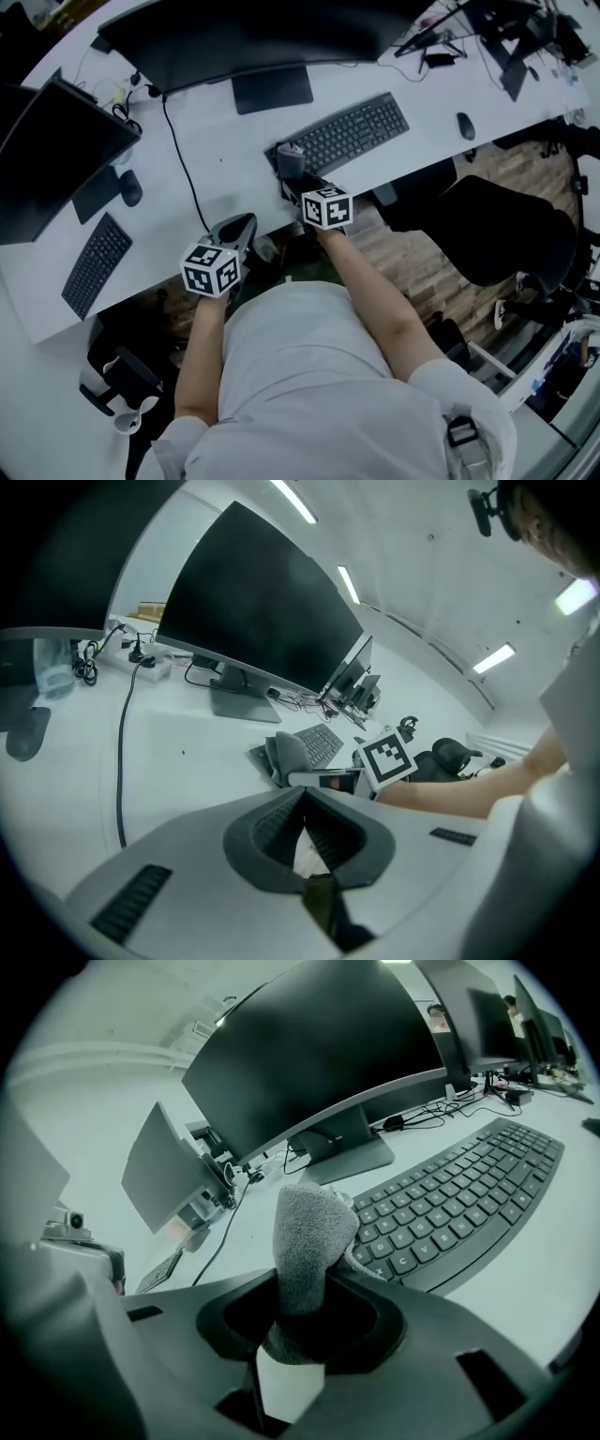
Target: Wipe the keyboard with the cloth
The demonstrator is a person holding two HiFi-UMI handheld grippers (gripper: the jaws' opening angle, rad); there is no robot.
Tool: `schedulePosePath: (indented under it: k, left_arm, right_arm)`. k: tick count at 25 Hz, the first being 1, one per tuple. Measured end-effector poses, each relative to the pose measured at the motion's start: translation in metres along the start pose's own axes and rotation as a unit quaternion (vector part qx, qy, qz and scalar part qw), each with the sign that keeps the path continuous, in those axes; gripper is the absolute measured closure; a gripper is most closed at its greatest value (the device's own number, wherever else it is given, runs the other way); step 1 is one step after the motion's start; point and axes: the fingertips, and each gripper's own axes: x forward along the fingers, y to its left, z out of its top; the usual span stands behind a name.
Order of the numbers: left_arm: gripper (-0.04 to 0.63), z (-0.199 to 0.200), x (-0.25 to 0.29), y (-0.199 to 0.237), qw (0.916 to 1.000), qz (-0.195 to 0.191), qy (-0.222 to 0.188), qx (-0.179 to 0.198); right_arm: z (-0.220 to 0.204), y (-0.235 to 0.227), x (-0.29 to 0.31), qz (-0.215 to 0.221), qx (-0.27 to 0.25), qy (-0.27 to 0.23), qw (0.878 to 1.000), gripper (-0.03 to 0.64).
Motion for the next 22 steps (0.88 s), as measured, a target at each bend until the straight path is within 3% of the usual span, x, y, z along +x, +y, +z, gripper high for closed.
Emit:
schedulePosePath:
  k: [11,22]
  left_arm:
    - [0.594,0.0,-0.002,0.007,0.9986,-0.046,0.012,0.023]
    - [0.594,0.002,0.027,-0.008,0.9952,-0.077,0.04,0.045]
  right_arm:
    - [-0.025,0.012,-0.005,-0.024,-0.006,0.009,1.0,0.476]
    - [-0.036,-0.017,-0.026,-0.056,0.01,0.001,0.998,0.474]
